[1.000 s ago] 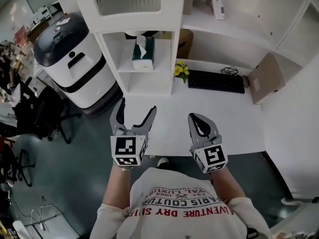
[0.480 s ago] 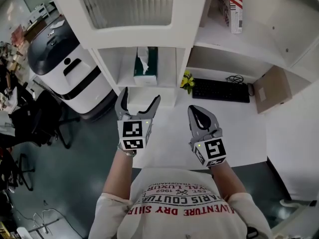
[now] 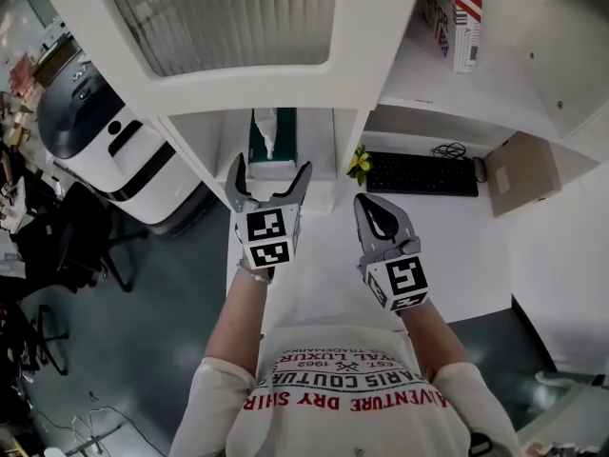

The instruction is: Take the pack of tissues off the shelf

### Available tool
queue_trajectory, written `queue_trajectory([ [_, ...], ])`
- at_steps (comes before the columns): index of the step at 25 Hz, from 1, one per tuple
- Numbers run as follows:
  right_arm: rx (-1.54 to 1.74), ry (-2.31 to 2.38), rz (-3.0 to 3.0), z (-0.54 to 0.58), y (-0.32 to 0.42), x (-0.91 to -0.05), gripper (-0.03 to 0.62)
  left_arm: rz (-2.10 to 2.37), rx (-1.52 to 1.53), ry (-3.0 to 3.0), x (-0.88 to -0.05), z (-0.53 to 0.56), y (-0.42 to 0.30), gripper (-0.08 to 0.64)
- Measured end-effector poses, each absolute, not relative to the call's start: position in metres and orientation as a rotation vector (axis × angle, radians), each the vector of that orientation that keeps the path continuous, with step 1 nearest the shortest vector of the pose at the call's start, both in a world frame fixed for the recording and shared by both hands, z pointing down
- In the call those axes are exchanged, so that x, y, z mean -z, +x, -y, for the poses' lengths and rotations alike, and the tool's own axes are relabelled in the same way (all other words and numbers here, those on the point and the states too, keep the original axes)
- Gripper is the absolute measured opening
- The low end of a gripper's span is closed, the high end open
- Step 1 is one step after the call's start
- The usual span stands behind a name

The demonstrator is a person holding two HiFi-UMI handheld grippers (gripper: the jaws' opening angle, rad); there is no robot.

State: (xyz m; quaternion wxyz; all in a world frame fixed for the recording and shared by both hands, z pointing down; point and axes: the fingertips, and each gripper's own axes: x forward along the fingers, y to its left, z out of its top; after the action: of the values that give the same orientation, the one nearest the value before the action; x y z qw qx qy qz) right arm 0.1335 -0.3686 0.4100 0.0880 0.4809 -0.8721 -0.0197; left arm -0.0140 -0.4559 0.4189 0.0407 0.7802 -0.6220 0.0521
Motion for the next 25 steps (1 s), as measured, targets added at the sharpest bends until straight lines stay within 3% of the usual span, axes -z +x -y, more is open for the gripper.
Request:
queue_trajectory([
  [14, 0.038, 1.412, 2.584, 0.399, 0.146, -0.415, 0.002, 1.948, -0.301, 2.291, -0.441, 0.49, -0.018, 0.517],
  [16, 0.036, 1.417, 2.584, 0.4, 0.149, -0.415, 0.002, 1.949, -0.288, 2.293, -0.44, 0.49, -0.018, 0.465],
  [25, 0.027, 1.438, 2.564, 0.391, 0.161, -0.419, 0.002, 1.918, -0.266, 2.329, -0.436, 0.48, -0.02, 0.43],
])
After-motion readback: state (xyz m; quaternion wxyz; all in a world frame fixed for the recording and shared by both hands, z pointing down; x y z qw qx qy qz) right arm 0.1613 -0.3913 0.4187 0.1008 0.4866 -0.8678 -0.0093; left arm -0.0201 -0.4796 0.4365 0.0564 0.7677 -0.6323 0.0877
